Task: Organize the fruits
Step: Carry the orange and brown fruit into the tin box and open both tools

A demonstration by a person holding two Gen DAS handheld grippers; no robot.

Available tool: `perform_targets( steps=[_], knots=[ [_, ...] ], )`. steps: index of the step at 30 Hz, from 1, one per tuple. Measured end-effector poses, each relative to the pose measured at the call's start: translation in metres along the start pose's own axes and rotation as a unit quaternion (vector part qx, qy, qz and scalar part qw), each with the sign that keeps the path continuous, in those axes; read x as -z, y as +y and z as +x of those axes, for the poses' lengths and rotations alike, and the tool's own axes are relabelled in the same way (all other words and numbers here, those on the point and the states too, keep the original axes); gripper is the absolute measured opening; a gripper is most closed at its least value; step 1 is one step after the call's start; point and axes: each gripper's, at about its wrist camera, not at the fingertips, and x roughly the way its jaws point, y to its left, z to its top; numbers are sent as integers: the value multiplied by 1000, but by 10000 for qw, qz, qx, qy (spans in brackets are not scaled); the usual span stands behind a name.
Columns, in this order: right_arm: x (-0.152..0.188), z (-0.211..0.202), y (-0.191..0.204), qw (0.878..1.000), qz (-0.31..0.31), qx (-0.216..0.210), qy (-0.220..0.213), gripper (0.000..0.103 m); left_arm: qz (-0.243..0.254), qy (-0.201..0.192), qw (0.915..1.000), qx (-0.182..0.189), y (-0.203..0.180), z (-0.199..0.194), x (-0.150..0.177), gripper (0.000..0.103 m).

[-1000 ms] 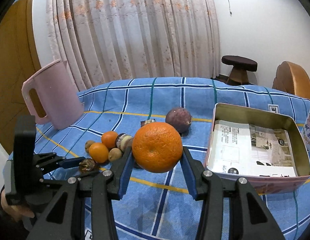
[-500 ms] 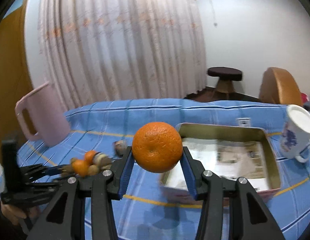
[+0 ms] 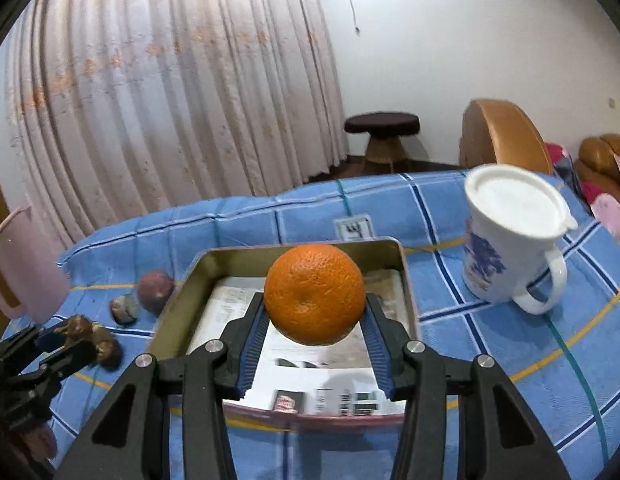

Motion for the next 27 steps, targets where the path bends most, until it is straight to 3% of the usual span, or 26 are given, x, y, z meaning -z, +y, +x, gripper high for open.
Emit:
perform_targets(
  steps=[9, 17, 24, 27],
  knots=[
    [4, 16, -9, 9994, -32, 24, 338, 49, 155, 443, 9989, -9, -51, 63, -17, 47],
    [9, 29, -6, 9981, -38, 28, 613, 49, 75, 697, 9974, -154, -47, 78, -11, 47],
    [9, 30, -3, 9980, -87, 122, 609, 49, 207, 636, 9972, -346, -51, 78, -8, 47],
    [9, 29, -3, 9981, -69, -2, 607, 59, 208, 567, 9976, -343, -55, 75, -7, 68]
  ],
)
